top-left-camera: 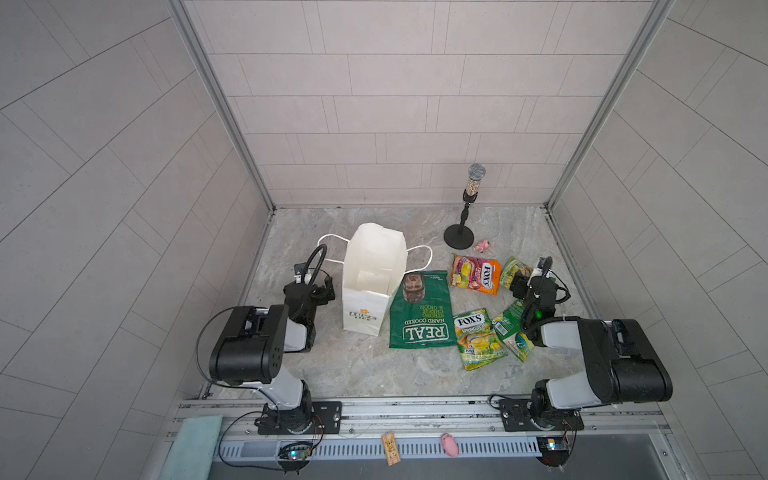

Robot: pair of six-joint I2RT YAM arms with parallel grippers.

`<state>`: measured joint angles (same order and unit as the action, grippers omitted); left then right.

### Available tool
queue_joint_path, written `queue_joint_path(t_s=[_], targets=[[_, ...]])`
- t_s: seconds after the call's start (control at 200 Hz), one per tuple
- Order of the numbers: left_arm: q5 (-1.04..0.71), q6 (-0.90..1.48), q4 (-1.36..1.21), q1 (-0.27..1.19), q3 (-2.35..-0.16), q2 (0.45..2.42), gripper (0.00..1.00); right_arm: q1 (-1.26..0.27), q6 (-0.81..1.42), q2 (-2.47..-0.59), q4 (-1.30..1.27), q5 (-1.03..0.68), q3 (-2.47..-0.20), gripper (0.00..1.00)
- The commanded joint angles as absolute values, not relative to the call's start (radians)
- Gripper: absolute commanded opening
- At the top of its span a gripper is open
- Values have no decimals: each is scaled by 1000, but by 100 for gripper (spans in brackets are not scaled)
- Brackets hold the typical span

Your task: Take the snacks out of the paper bag

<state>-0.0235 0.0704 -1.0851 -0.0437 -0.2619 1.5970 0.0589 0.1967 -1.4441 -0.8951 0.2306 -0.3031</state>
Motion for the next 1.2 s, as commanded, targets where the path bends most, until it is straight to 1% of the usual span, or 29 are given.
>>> queue_joint_path(t_s=[0.0, 0.08, 0.19, 0.275, 0.315, 0.37, 0.385, 0.46, 1.101, 1.196], targets=[[15, 76, -1105, -49, -287, 1583, 100, 48, 146, -1455, -996, 184, -283, 82], [23, 79, -1108, -49, -287, 1585, 100, 26, 116, -1486, -1057, 170, -270, 82], [58, 93, -1100, -49, -287, 1585, 100, 7, 84, -1599, -1183, 140, -269, 85], [55, 91, -1085, -47, -287, 1583, 100, 5, 96, -1550, -1040, 162, -301, 87], [53, 91, -1087, -47, -287, 1583, 100, -1, 95, -1552, -1018, 179, -317, 90], [50, 90, -1086, -46, -287, 1584, 100, -17, 71, -1577, -1066, 207, -314, 99], [49, 89, -1085, -46, -287, 1585, 100, -20, 67, -1583, -1074, 212, -314, 99], [48, 89, -1080, -46, -287, 1583, 100, -22, 68, -1568, -1032, 219, -323, 99], [43, 85, -1066, -45, -319, 1585, 100, -26, 64, -1576, -1047, 228, -322, 99], [45, 76, -1026, -44, -341, 1585, 100, -27, 64, -1575, -1046, 226, -322, 99]])
